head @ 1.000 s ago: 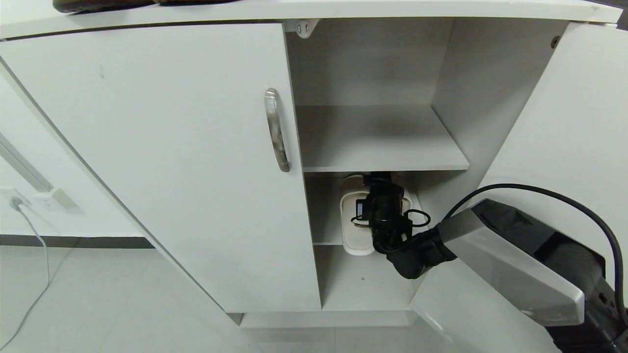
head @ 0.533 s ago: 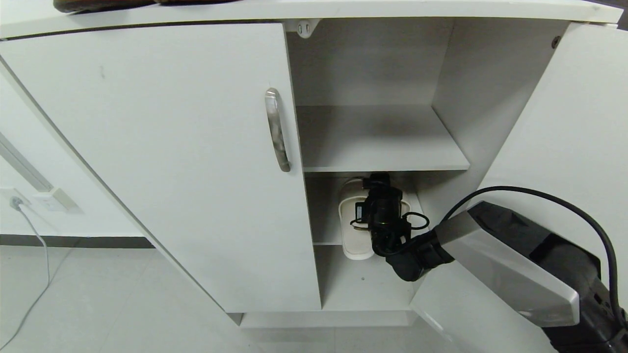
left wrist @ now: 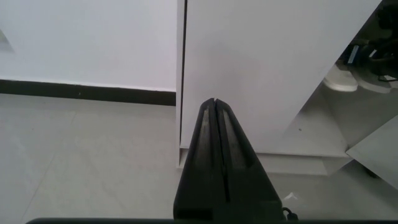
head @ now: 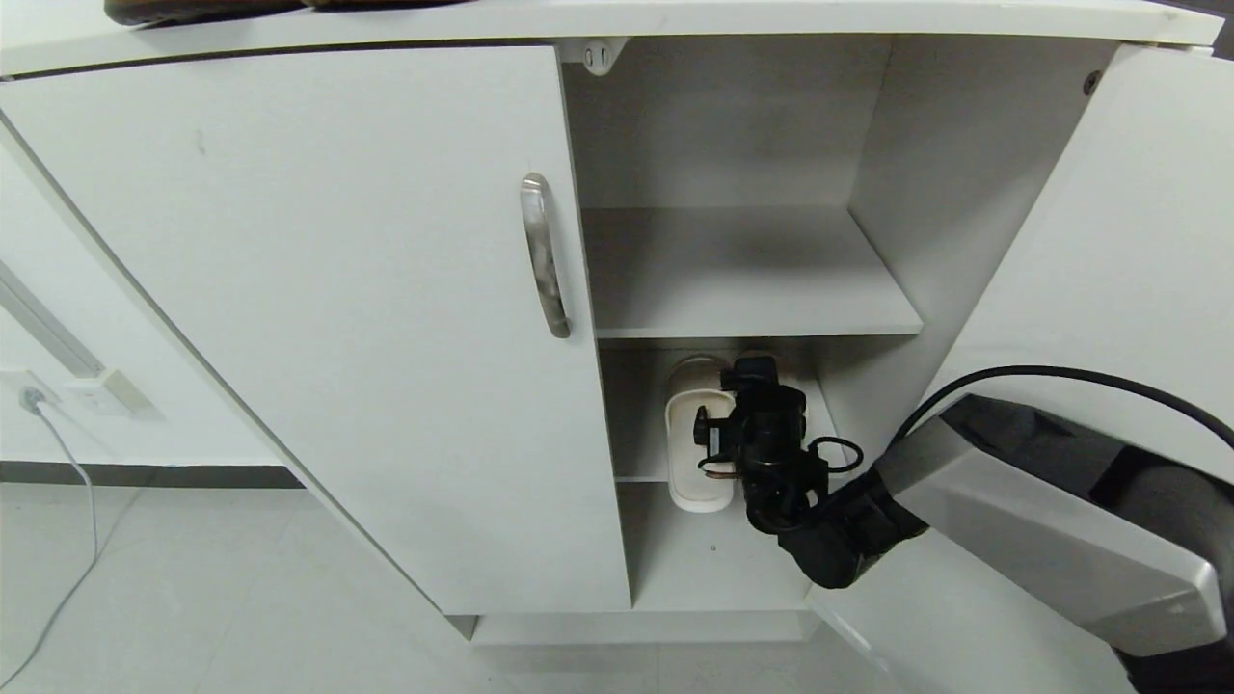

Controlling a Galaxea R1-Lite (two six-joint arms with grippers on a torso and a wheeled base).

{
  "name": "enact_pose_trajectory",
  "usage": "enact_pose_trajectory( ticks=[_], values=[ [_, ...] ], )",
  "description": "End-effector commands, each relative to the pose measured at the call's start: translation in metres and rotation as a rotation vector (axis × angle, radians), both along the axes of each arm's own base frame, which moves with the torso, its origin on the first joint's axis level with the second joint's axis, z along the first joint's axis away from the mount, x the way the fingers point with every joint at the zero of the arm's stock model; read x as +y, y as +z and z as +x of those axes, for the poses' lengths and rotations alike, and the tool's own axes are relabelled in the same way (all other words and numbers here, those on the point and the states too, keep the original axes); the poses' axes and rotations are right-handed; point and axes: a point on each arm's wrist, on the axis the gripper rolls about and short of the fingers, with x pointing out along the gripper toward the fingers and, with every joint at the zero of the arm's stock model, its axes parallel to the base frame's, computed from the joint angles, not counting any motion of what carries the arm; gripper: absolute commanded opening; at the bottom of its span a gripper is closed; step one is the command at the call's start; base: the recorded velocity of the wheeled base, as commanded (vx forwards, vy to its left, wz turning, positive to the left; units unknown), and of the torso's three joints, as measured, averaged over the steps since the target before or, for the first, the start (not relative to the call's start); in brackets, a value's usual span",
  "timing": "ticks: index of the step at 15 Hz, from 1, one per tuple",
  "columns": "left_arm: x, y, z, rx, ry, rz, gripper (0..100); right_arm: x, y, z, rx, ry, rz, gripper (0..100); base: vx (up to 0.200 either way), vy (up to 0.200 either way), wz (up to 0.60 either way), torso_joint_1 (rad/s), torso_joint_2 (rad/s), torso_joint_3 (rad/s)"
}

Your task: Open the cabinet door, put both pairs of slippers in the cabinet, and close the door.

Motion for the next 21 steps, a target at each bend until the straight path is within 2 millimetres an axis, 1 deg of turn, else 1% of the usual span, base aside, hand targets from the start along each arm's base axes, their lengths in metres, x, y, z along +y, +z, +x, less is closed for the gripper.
enact_pose_trajectory(
  ticks=[1,2,3,4,5,7,10,16,21],
  values=[
    [0.0,0.0,0.0,0.003,0.0,0.0,0,-0.004,0.029,-0.038,-0.039,0.046,0.03,100,0.0,0.0,0.0,0.0,0.0,0.0],
    [0.0,0.0,0.0,0.001,0.0,0.0,0,-0.006,0.031,-0.057,-0.036,0.07,0.029,100,0.0,0.0,0.0,0.0,0.0,0.0],
    [0.0,0.0,0.0,0.001,0.0,0.0,0,-0.008,0.032,-0.064,-0.035,0.076,0.028,100,0.0,0.0,0.0,0.0,0.0,0.0],
    [0.0,0.0,0.0,0.003,0.0,0.001,0,-0.014,0.031,-0.087,-0.026,0.105,0.021,100,0.0,0.0,0.0,0.0,0.0,0.0],
    [0.0,0.0,0.0,0.001,-0.002,0.001,0,-0.018,0.028,-0.095,-0.029,0.115,0.019,100,0.0,0.0,0.0,0.0,0.0,0.0],
    [0.0,0.0,0.0,0.003,-0.002,0.0,0,-0.017,0.026,-0.099,-0.037,0.126,0.017,100,0.0,0.0,0.0,0.0,0.0,0.0],
    [0.0,0.0,0.0,0.001,-0.002,0.0,0,-0.013,0.02,-0.099,-0.028,0.133,0.009,100,0.0,0.0,0.0,0.0,0.0,0.0],
    [0.0,0.0,0.0,0.001,0.0,-0.002,0,-0.011,0.022,-0.1,-0.039,0.14,0.015,100,-0.2,0.0,0.0,0.002,0.0,0.002],
    [0.0,0.0,0.0,0.003,-0.002,0.003,0,-0.012,0.021,-0.1,-0.036,0.143,0.013,100,0.0,0.0,0.0,0.0,0.0,0.0]
  ],
)
